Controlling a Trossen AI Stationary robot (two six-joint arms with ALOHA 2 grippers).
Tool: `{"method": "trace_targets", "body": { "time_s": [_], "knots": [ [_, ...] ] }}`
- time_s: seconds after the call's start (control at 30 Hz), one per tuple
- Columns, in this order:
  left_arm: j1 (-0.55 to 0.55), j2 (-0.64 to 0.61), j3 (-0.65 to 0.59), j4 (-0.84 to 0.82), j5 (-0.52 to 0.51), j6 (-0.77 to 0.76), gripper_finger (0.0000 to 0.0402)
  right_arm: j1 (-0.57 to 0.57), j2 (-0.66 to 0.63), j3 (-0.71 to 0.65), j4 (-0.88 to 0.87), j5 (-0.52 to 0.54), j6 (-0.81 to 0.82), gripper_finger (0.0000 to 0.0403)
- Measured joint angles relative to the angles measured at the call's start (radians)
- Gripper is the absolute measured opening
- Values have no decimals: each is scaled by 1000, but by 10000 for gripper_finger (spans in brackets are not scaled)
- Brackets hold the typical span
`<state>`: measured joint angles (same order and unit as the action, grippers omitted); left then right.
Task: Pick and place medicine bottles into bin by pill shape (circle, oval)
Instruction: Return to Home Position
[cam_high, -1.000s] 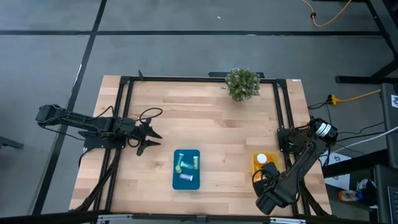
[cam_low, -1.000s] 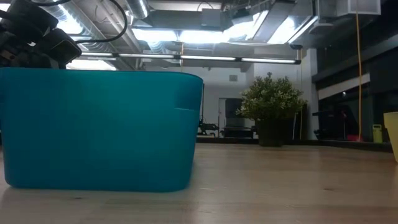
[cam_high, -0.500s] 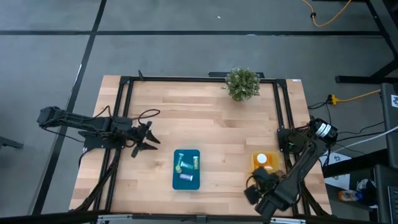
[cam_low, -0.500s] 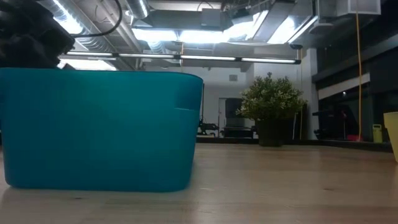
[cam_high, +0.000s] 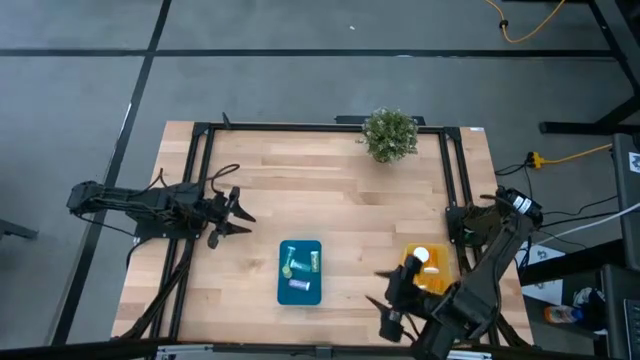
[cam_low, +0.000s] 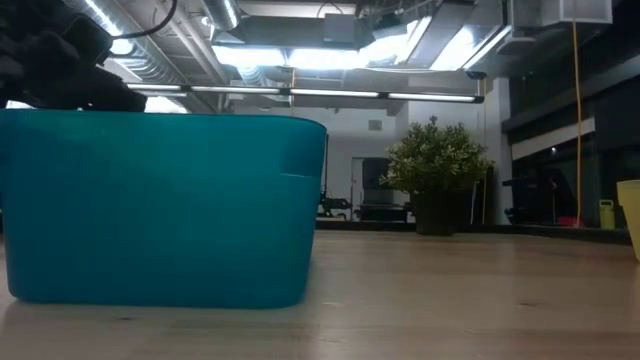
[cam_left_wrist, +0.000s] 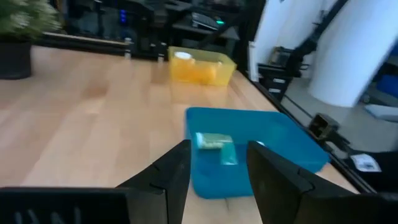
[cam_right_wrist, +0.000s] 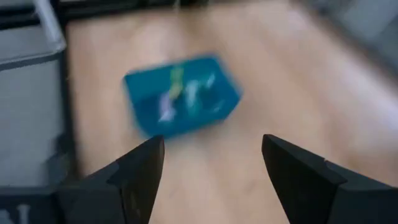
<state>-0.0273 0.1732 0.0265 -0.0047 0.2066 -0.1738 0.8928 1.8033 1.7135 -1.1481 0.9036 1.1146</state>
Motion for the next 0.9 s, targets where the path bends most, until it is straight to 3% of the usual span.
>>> {"method": "trace_targets", "body": {
  "time_s": [0.1,0.2,0.33,0.43,0.6,0.7,0.77,0.9],
  "knots": [
    [11,-6,0,-3,-41,0,147,-67,-12,9,0,101,-147,273],
    [12,-6,0,-7,-88,-6,147,-175,-20,3,10,77,-215,273],
    [12,-2,0,-7,-100,0,147,-342,-20,2,30,-142,-281,273],
    [12,-3,0,-6,-101,0,147,-457,-20,1,108,-336,-437,273],
    [12,-3,0,-5,-101,0,147,-614,-20,-17,433,-766,-814,273],
    [12,-3,0,-5,-101,0,147,-684,-20,-63,611,-1029,-958,273],
    [12,-3,0,-5,-101,0,147,-720,-20,-83,649,-1098,-994,273],
    [12,-3,0,-3,-101,0,147,-769,-20,-172,642,-1000,-989,273]
  ]
}}
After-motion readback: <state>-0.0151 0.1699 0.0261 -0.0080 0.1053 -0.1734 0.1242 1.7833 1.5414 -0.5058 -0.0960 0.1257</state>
